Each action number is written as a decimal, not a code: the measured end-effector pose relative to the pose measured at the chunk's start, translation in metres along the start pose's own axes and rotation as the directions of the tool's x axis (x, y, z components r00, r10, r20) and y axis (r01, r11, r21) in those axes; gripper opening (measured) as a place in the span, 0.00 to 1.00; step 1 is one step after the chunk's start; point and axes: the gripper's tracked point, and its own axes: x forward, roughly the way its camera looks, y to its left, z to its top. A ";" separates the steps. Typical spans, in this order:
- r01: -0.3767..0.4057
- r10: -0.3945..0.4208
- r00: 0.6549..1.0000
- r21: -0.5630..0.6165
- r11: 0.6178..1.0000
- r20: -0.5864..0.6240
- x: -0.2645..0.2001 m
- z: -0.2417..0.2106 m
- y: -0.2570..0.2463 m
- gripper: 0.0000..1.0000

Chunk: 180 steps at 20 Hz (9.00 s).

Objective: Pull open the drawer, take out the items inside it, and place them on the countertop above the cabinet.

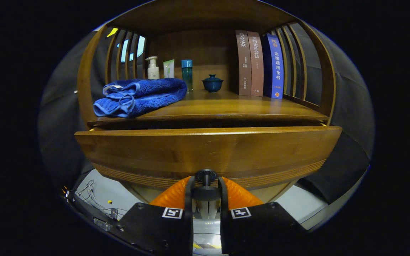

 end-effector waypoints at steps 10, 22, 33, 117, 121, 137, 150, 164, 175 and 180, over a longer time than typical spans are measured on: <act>0.005 -0.004 0.998 0.020 1.000 -0.063 -0.090 -0.043 -0.004 0.34; 0.023 -0.021 0.998 0.030 0.999 -0.061 -0.126 -0.050 -0.011 0.68; -0.057 0.062 0.995 0.062 0.996 -0.076 -0.119 0.064 -0.001 1.00; -0.092 0.086 0.985 0.029 0.995 0.150 -0.126 0.142 0.019 0.99; -0.067 0.059 0.978 0.037 0.997 0.201 -0.161 0.088 0.018 1.00; -0.017 0.013 0.994 0.044 0.999 0.106 -0.130 -0.016 -0.007 1.00; 0.001 -0.005 0.992 0.034 0.999 0.127 -0.066 0.021 -0.006 1.00; -0.007 0.000 0.994 0.063 0.998 0.105 0.039 0.052 -0.008 1.00; 0.001 -0.008 0.993 0.058 0.998 0.119 0.030 0.057 -0.012 1.00; -0.010 0.000 0.987 0.061 0.998 0.158 -0.003 0.079 -0.012 1.00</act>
